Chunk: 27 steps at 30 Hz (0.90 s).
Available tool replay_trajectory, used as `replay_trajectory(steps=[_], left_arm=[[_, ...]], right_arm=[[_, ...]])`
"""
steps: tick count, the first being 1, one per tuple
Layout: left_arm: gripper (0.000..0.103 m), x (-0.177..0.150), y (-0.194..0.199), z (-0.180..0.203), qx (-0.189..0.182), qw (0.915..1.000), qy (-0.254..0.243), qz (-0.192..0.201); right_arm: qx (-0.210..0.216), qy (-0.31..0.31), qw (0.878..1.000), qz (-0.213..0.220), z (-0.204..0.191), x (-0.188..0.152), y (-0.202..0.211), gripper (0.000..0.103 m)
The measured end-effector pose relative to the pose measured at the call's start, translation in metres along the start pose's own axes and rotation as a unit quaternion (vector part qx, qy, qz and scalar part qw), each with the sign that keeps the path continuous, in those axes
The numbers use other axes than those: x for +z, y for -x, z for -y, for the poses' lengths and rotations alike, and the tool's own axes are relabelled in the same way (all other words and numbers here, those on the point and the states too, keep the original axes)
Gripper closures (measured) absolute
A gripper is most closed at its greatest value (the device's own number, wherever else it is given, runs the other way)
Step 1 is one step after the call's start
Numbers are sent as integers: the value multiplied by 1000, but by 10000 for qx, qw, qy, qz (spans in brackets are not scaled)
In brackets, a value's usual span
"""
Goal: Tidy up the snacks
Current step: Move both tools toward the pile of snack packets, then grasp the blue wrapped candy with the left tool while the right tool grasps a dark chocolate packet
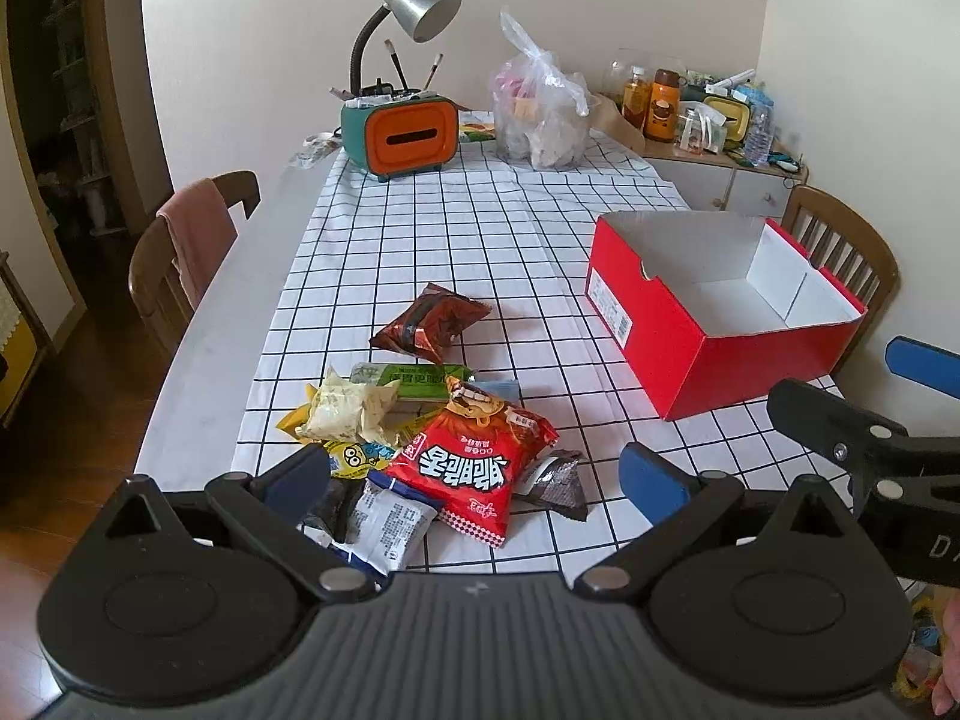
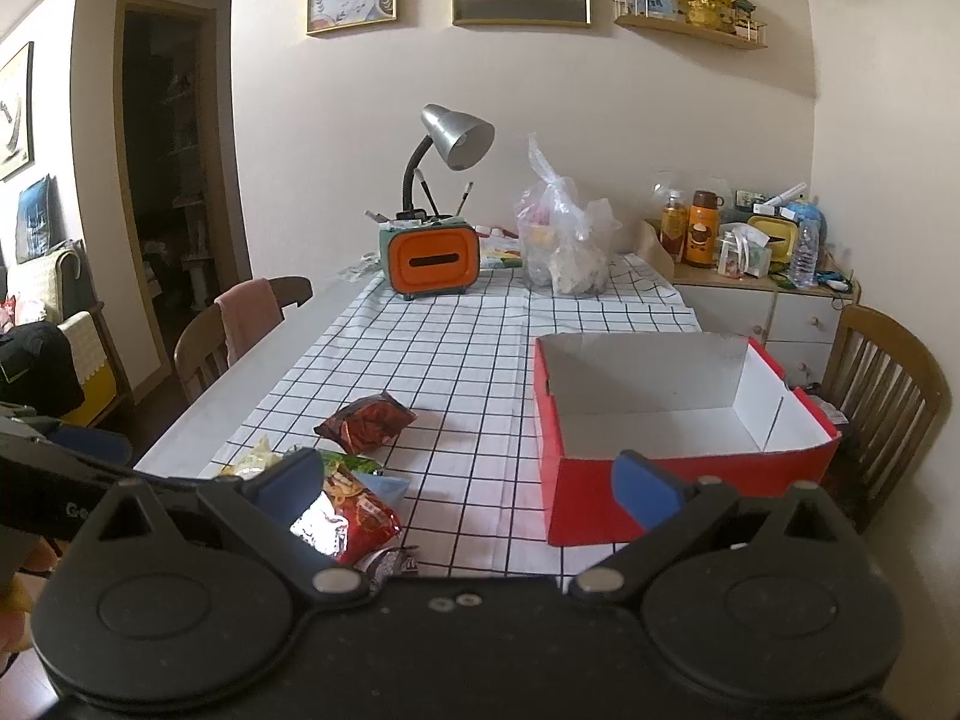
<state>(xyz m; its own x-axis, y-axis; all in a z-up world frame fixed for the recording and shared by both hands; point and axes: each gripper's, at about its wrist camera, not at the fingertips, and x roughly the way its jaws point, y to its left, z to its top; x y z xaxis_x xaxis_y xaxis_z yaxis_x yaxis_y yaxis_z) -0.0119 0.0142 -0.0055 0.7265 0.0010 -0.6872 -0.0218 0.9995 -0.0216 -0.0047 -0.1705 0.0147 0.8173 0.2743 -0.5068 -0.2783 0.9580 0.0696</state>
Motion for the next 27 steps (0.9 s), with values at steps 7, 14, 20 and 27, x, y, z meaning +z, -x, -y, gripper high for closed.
replay_trajectory(steps=[7, 14, 20, 27], left_arm=[[0, 0, -2, 0, -31, 10000, 1, -6], [0, 1, -9, -5, -41, 10000, 41, -49], [0, 1, -19, -12, -21, 9998, 101, -166], [0, 2, -37, -20, 67, 9994, 118, -325]], right_arm=[[20, 79, 10000, -35, -4, 0, -3, 0], [47, 188, 9998, -80, -7, 1, -8, 0], [200, 296, 9992, -202, -11, 1, -19, 1], [324, 344, 9981, -393, -11, -1, -38, 1]])
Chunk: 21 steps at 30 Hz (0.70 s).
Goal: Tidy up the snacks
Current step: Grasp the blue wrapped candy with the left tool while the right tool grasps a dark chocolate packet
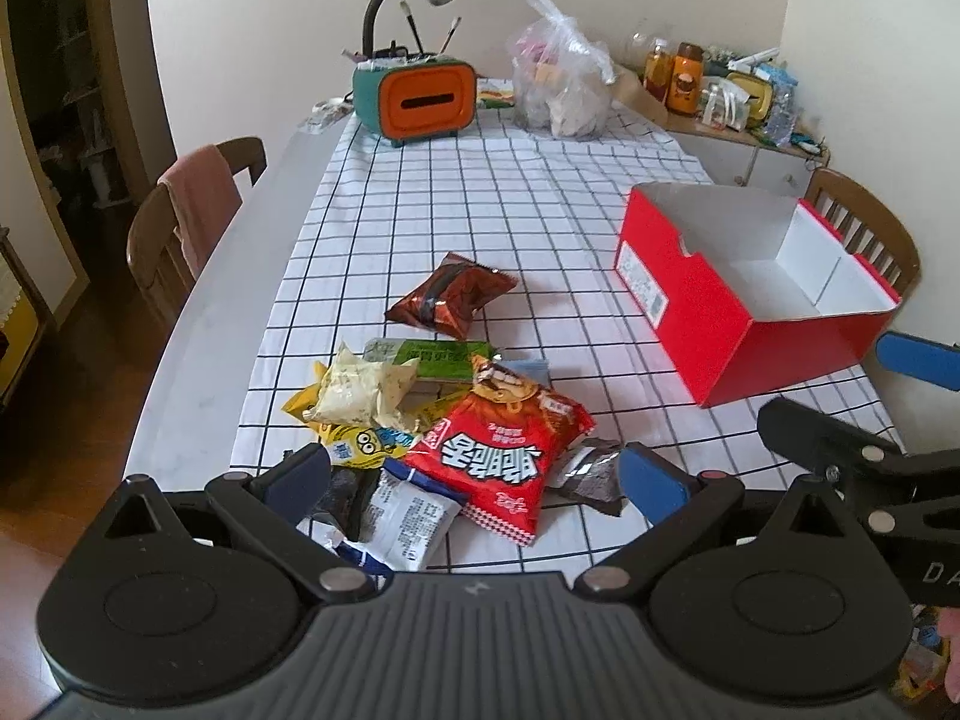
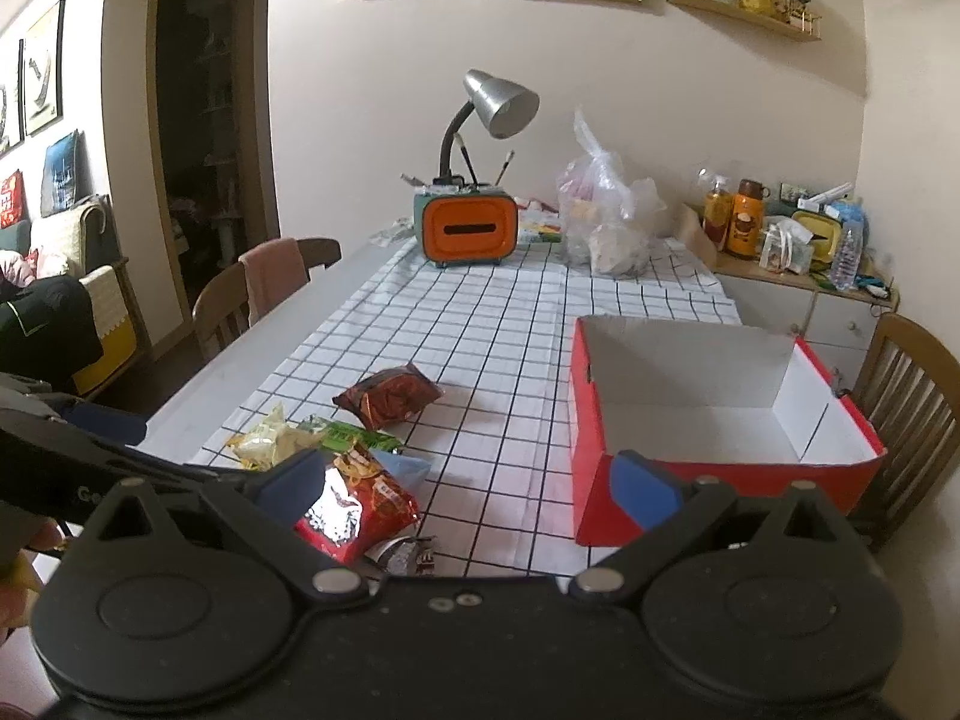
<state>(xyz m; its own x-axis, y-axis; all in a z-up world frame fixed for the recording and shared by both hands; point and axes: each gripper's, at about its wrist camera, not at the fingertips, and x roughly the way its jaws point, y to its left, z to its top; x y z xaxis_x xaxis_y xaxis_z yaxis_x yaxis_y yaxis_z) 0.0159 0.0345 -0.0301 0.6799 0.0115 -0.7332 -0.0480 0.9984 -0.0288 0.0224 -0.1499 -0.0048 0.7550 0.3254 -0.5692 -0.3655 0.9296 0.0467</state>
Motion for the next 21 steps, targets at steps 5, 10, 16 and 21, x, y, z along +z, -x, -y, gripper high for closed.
replay_trajectory(steps=[5, 10, 16, 21], left_arm=[[0, 1, -13, -14, 81, 9999, 93, -62], [0, -4, -26, -36, 138, 9993, 287, -207], [0, -22, -44, -56, 155, 9977, 445, -496], [0, -35, -55, -70, 232, 9958, 595, -659]], right_arm=[[62, 60, 9997, -224, 3, -4, -21, 1], [174, 166, 9987, -452, 8, -12, -45, 3], [350, 446, 9954, -768, 5, -29, -74, 7], [638, 648, 9901, -1072, 0, -38, -99, 13]])
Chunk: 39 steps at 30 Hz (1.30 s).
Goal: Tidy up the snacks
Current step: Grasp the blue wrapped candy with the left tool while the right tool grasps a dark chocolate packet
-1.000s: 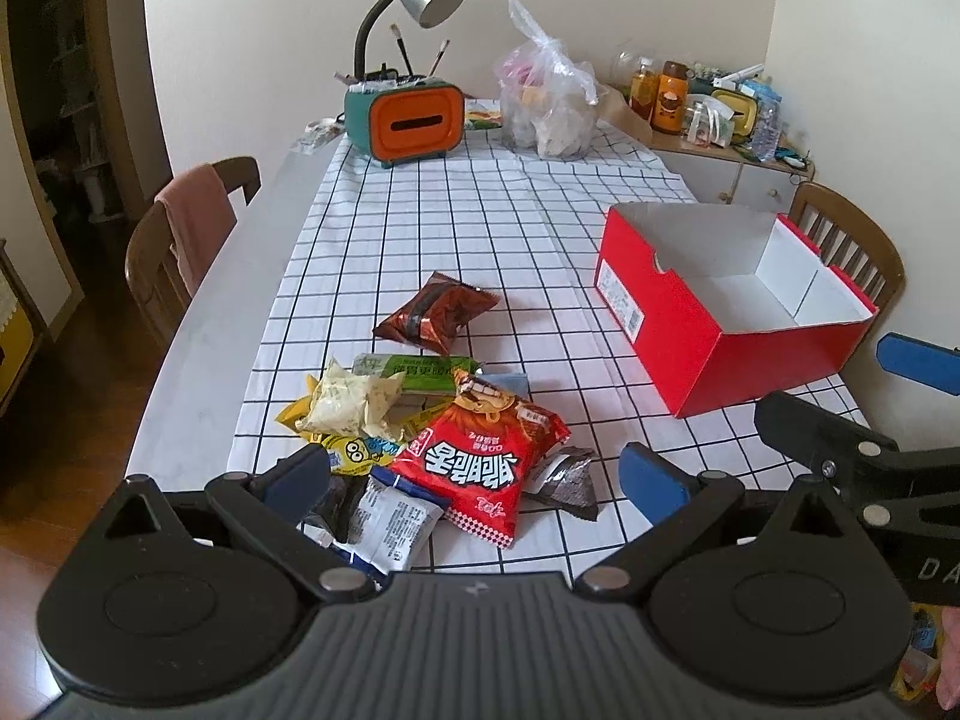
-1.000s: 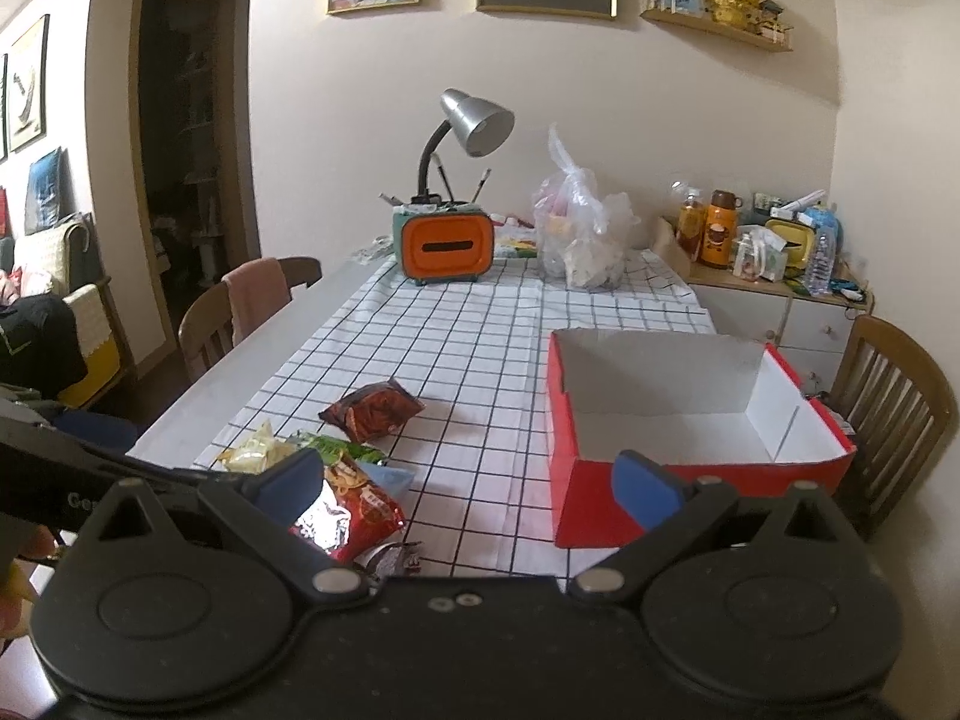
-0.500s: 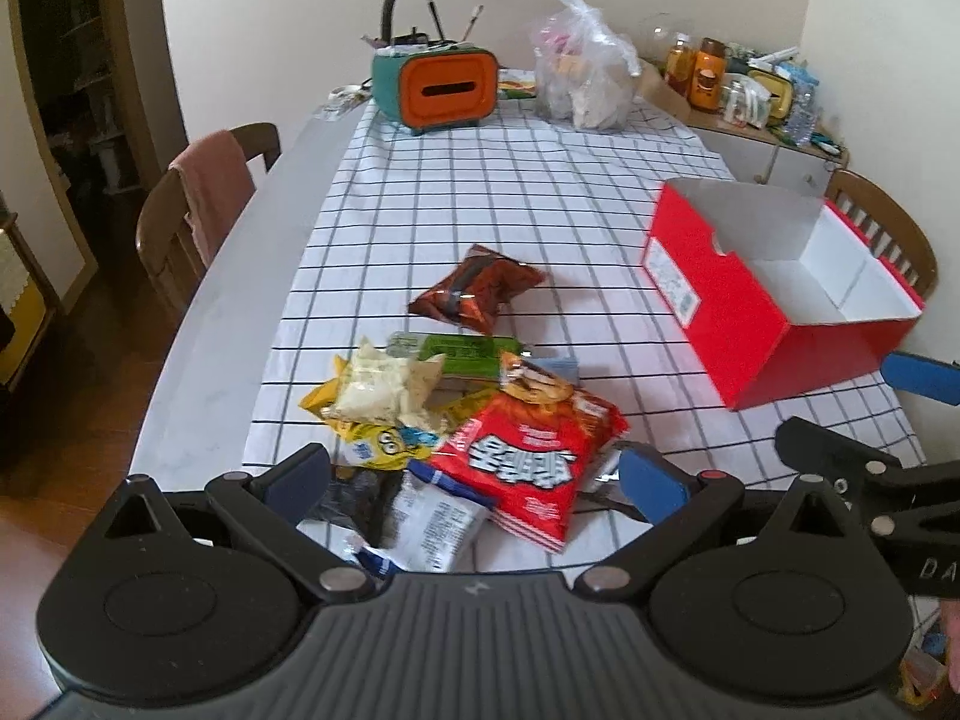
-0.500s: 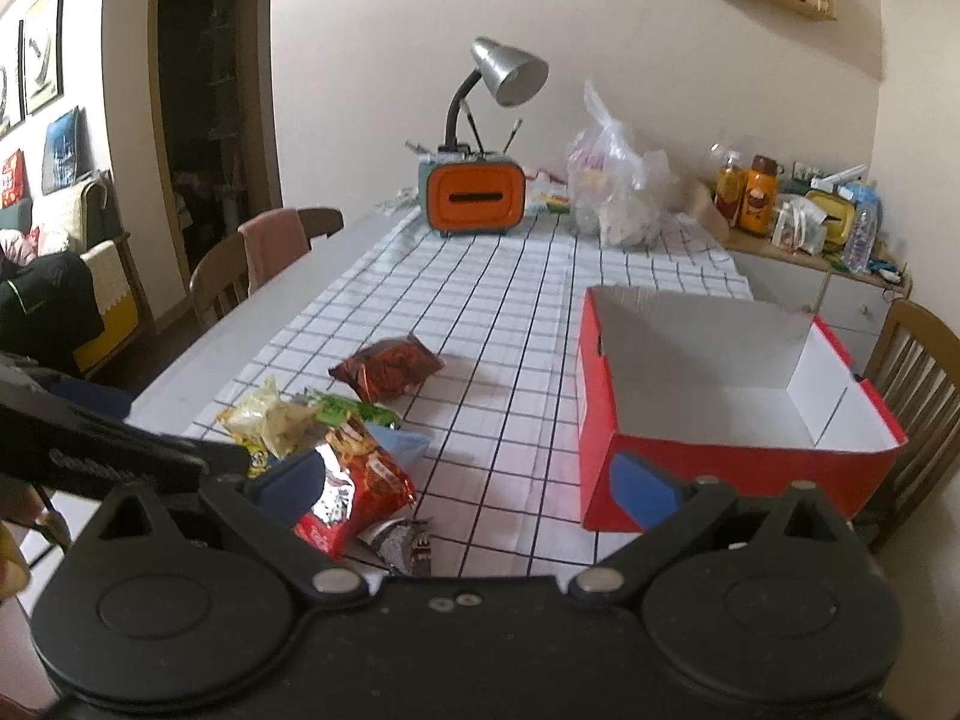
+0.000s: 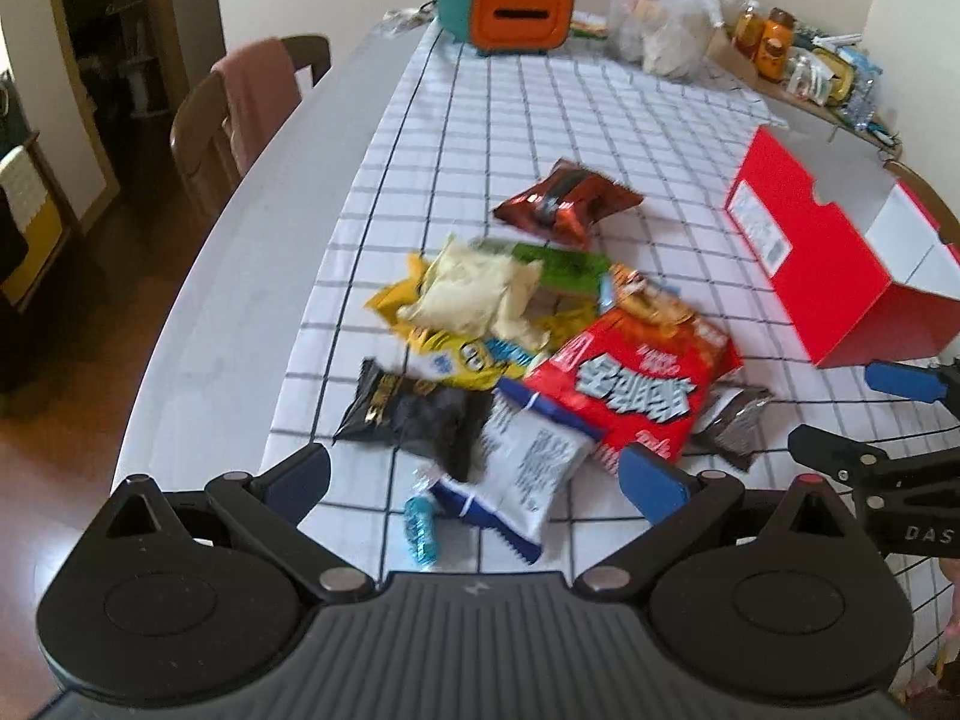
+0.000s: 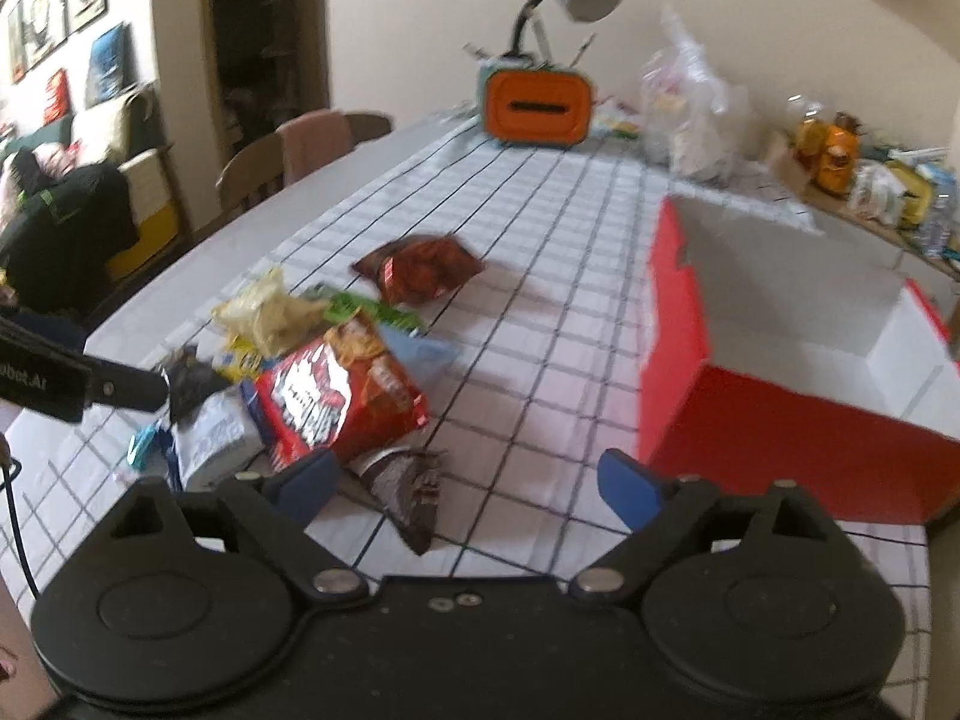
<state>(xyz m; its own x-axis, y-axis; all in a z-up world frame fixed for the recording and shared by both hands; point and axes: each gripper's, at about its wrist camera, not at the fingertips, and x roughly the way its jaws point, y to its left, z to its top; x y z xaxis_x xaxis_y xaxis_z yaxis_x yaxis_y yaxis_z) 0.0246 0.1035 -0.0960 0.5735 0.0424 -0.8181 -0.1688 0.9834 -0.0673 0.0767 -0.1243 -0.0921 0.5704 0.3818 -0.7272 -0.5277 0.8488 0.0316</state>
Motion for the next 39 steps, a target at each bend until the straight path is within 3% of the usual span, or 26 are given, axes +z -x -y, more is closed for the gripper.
replay_trajectory(steps=[7, 13, 18, 23, 32, 39], left_arm=[[2, -10, -15, -15, 6, 9999, 57, -157], [14, -17, -30, -18, 40, 9993, 17, -364], [42, -19, -41, -24, 122, 9983, 163, -544], [53, -21, -43, -26, 87, 9978, 255, -613], [78, -24, -42, -28, 134, 9973, 318, -642], [92, -26, -41, -29, 235, 9974, 306, -606]], right_arm=[[202, 301, 9988, -334, -8, -5, -32, 20], [293, 384, 9976, -490, -9, -6, -52, 23], [362, 345, 9973, -547, -12, -7, -64, 29], [408, 315, 9973, -524, -13, -6, -70, 35], [450, 314, 9974, -474, -16, -7, -74, 59], [397, 158, 9984, -359, -12, -10, -70, 66]])
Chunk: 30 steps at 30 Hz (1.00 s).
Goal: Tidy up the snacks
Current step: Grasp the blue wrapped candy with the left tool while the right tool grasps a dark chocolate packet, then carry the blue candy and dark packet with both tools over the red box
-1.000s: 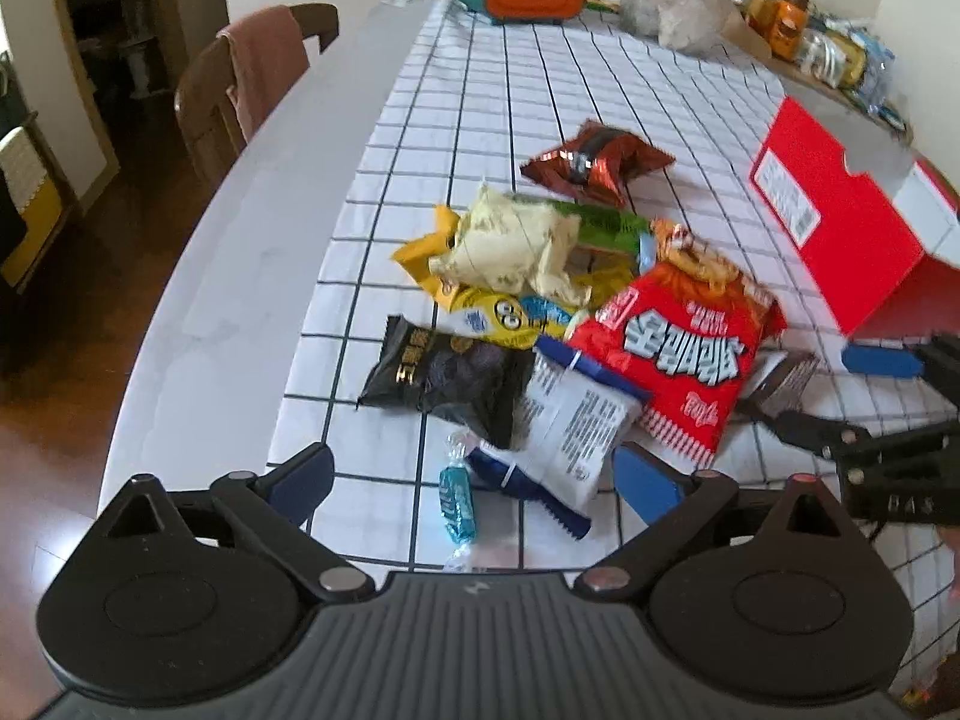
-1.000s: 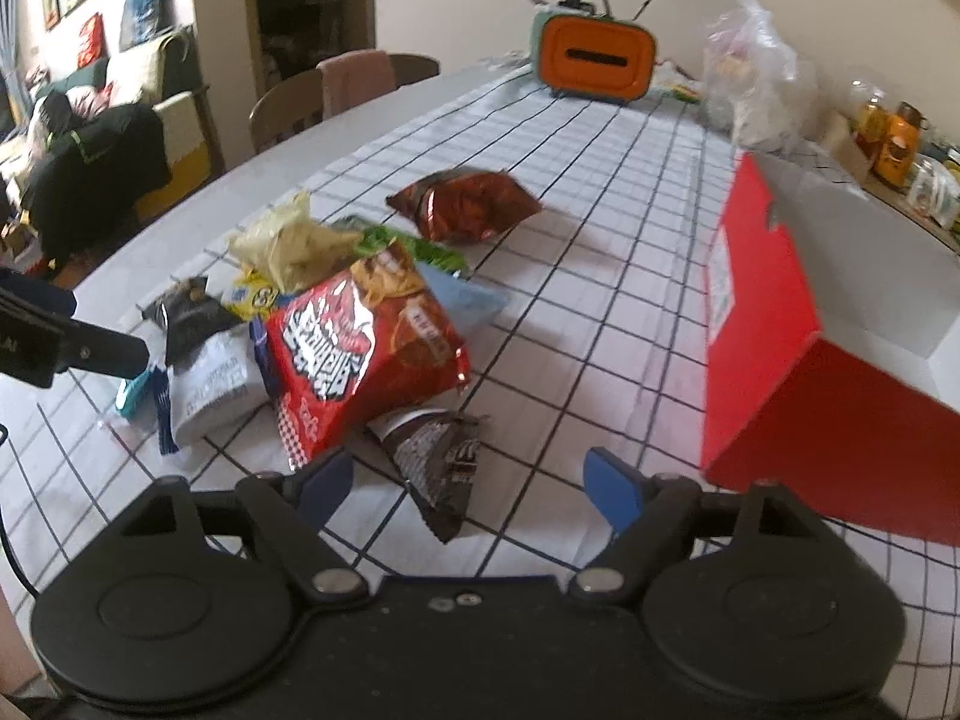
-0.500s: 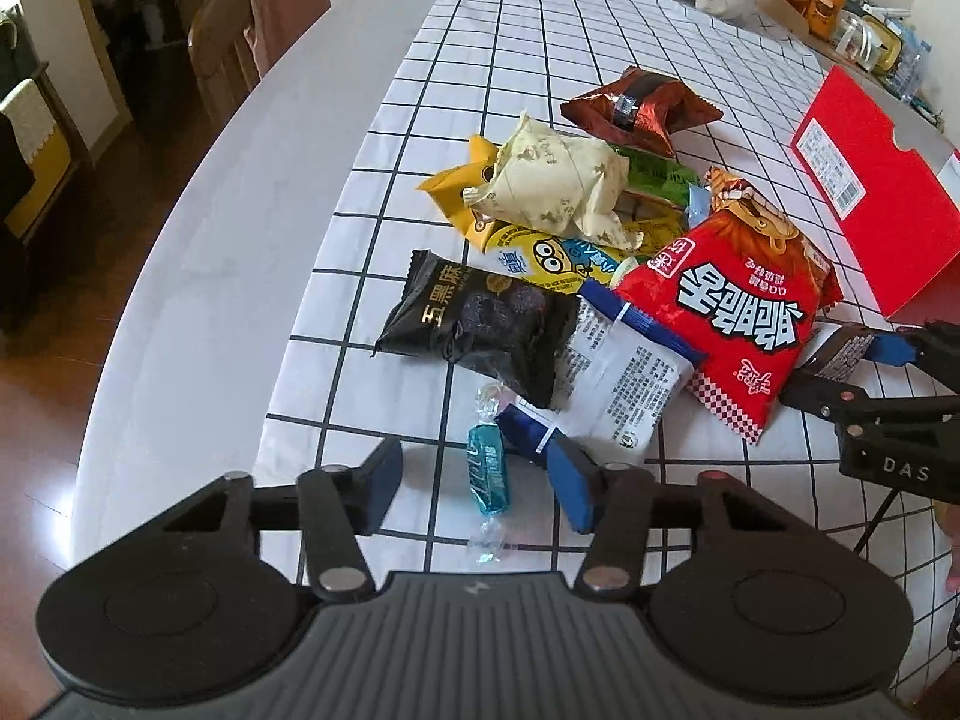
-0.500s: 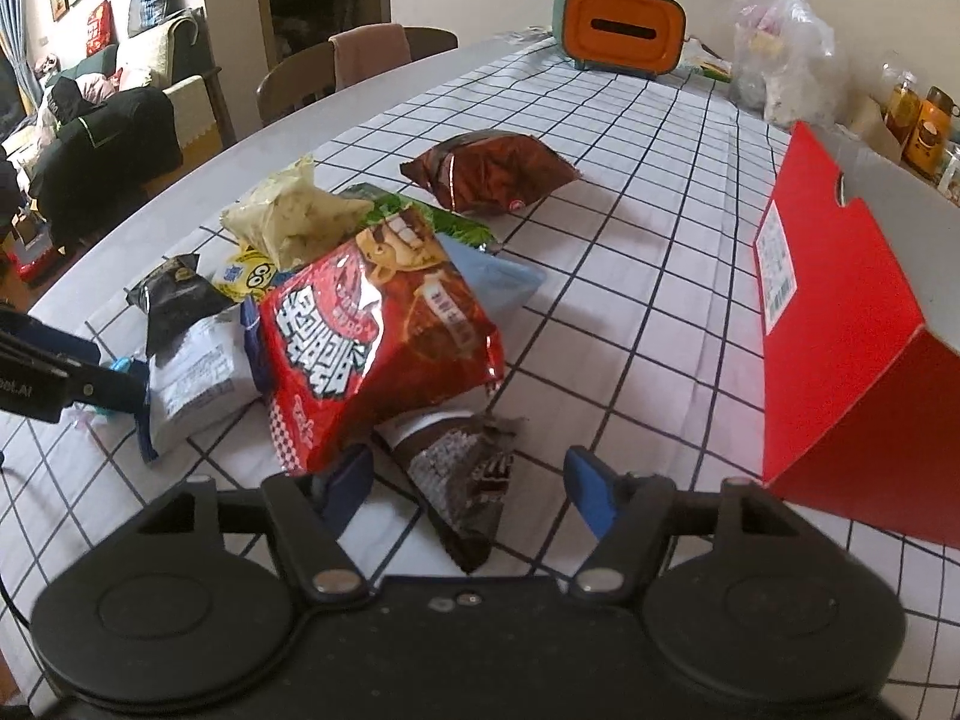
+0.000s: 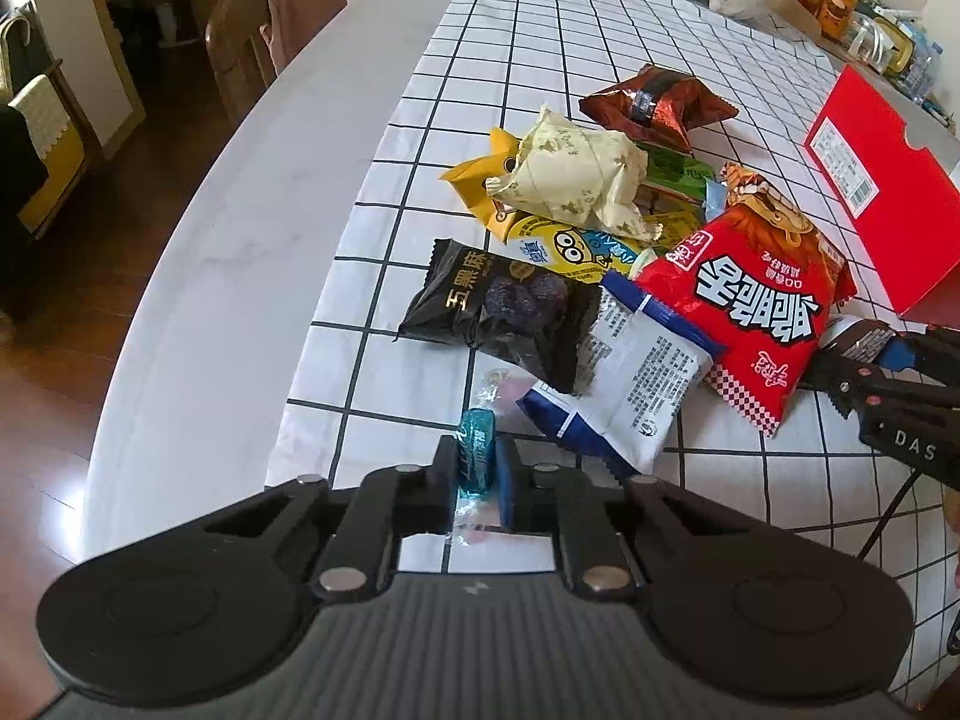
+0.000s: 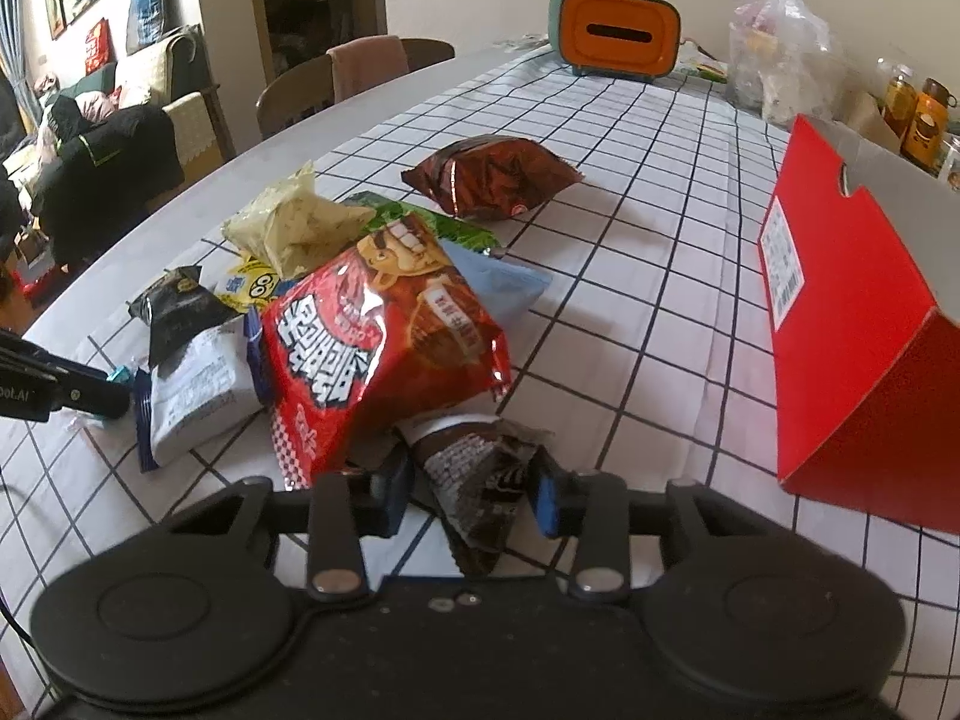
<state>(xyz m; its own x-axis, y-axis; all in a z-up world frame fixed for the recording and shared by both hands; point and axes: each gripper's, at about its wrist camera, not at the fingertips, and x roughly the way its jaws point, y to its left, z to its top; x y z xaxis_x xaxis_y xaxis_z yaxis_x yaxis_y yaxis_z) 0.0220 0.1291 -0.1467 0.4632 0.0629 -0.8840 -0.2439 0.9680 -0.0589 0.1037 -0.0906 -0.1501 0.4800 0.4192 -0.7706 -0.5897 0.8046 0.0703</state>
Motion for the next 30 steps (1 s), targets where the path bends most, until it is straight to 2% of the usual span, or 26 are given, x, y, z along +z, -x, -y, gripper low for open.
replay_trajectory(steps=[10, 21, 30], left_arm=[[92, -3, 3, 2, 9, 10000, 10, -13], [92, 4, 29, 13, -79, 9998, -31, 179], [92, 27, 59, 58, -353, 9986, -266, 293]], right_arm=[[-155, -234, 9995, 146, 7, -10, 17, 70], [-228, -545, 9972, 457, 26, -11, 63, 70], [-416, -566, 9957, 599, 46, -1, 103, 70]])
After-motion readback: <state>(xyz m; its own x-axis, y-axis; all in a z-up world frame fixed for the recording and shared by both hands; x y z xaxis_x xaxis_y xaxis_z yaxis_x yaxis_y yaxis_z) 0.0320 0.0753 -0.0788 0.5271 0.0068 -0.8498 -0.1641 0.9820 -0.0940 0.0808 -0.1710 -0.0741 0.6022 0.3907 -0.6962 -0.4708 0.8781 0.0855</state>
